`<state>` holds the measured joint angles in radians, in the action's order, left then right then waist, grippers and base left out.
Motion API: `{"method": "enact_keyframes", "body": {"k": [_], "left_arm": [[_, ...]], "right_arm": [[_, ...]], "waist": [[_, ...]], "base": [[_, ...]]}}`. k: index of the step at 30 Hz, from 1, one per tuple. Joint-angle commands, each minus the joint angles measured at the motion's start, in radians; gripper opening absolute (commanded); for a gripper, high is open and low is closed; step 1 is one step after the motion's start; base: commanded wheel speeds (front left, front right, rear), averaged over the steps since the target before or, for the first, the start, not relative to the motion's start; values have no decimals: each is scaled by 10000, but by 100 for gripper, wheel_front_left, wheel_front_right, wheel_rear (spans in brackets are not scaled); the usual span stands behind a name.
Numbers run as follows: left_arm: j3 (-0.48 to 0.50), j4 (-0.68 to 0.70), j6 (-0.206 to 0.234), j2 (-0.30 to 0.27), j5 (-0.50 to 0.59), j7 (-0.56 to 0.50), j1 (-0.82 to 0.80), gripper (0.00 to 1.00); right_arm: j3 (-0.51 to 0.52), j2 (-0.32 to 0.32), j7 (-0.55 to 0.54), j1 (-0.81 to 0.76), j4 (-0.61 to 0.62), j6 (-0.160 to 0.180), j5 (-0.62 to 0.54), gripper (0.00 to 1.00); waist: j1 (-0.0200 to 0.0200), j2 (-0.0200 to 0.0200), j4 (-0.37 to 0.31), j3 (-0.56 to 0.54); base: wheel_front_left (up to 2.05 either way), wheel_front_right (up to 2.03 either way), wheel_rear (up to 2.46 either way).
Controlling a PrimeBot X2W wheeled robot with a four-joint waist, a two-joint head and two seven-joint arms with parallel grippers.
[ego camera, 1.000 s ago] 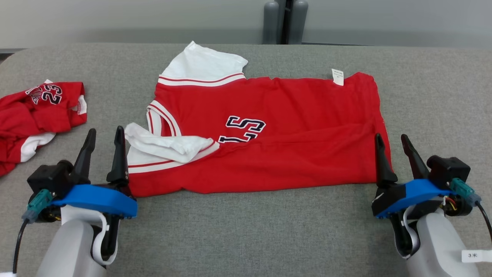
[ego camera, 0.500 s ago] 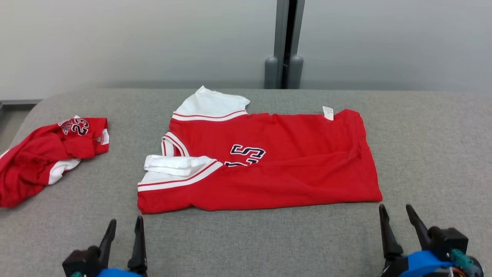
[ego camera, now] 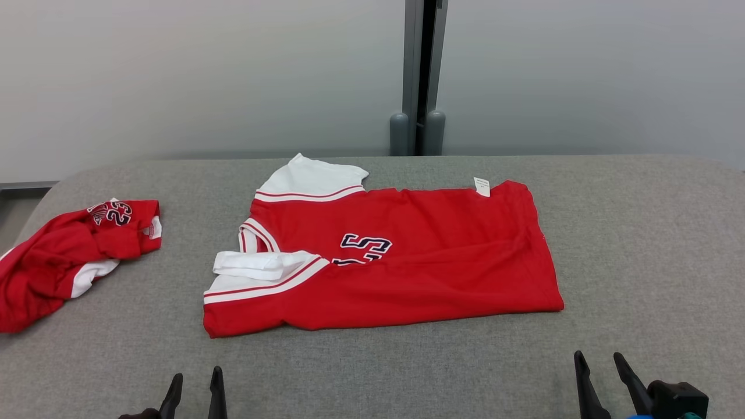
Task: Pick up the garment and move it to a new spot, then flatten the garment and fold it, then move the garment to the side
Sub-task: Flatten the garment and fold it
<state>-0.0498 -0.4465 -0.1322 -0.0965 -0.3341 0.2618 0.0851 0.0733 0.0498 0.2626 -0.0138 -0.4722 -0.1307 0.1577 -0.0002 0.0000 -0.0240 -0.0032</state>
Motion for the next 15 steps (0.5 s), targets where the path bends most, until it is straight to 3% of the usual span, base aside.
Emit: {"method": "enact_keyframes", "body": {"k": [1,15], "left_arm": [[-11,-38,26,-73,-2,44,-250,100],[-595,-1723,26,-1042,-1302,45,-2833,100]], "right_arm": [[-24,18,31,49,-5,-1,23,100],[-480,17,31,2117,309,-1,372,100]], "waist": [[2,0,-10,85],[2,0,-149,2114]], "base": [[0,0,0],[0,0,0]]}}
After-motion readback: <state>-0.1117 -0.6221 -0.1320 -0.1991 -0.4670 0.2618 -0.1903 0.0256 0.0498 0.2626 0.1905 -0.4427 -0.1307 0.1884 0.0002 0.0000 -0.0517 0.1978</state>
